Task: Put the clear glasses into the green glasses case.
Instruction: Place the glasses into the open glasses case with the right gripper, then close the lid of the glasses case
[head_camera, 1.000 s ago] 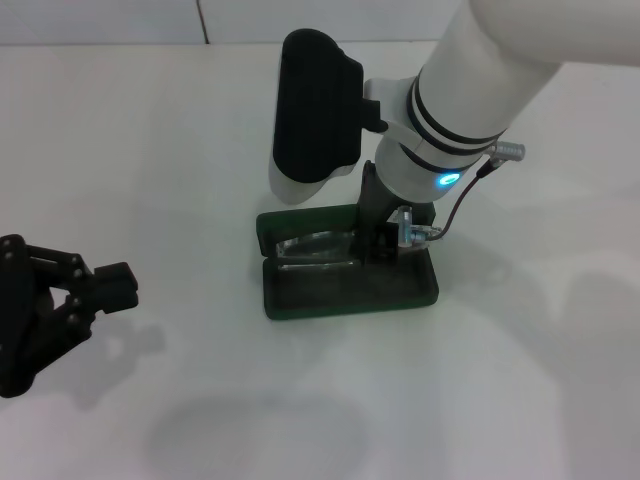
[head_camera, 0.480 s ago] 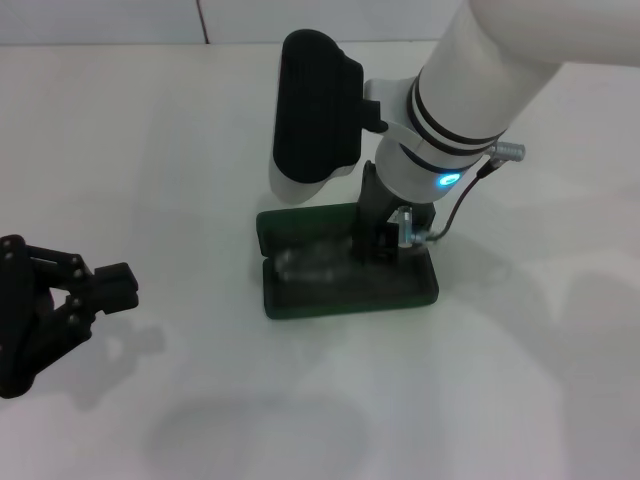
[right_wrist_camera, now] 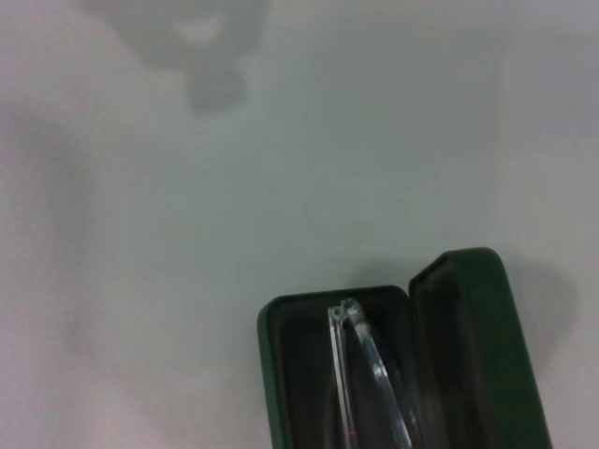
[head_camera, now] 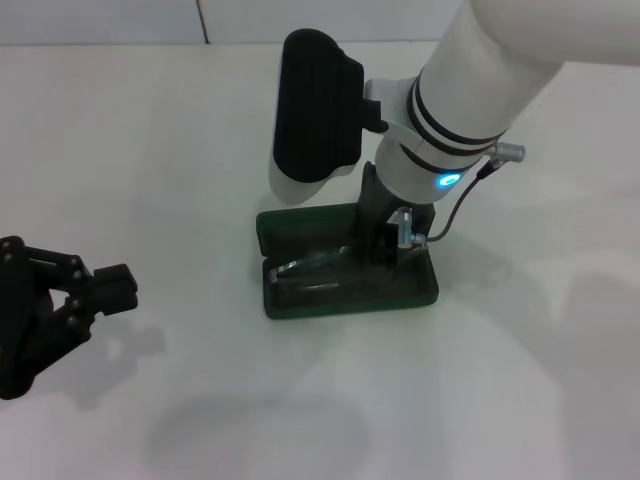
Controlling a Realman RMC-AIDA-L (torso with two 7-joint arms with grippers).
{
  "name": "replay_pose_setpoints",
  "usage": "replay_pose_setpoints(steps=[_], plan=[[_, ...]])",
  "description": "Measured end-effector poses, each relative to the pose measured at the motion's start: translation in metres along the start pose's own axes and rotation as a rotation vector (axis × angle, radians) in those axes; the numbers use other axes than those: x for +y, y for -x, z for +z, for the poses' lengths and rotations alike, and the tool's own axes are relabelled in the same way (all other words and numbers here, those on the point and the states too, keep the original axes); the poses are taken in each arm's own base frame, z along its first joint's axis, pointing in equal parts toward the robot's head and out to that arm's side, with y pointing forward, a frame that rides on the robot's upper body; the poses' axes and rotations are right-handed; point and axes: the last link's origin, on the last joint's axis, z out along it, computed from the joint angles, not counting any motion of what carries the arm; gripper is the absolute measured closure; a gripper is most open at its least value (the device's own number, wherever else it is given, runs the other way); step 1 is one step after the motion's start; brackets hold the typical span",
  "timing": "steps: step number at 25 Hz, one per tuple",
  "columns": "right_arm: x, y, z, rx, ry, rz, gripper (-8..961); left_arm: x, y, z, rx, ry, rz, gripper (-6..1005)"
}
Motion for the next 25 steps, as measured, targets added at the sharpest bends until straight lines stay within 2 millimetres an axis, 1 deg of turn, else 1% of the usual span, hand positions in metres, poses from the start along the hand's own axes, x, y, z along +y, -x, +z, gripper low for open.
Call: replay_pose_setpoints(steps=[4,12,20,25], plan=[[0.005,0.001,-0.002,-0.012,0.008,-0.004,790,0.000,0.000,0.000,0.000,-0.001,-0.001,908],[0.016,-0.003,-0.015,-0.035,-0.034,-0.006,790,0.000,0.000,0.000,0.000,0.000,-0.001,907],[0.023,-0.010,-0.016,-0.046,-0.024,0.010,790,-0.001,-0.001,0.001,0.002,0.005,0.001,905],[0.024,-0.013,-0.015,-0.046,-0.020,0.020,789,-0.002,-0.002,0.001,0.005,0.005,0.002,904]])
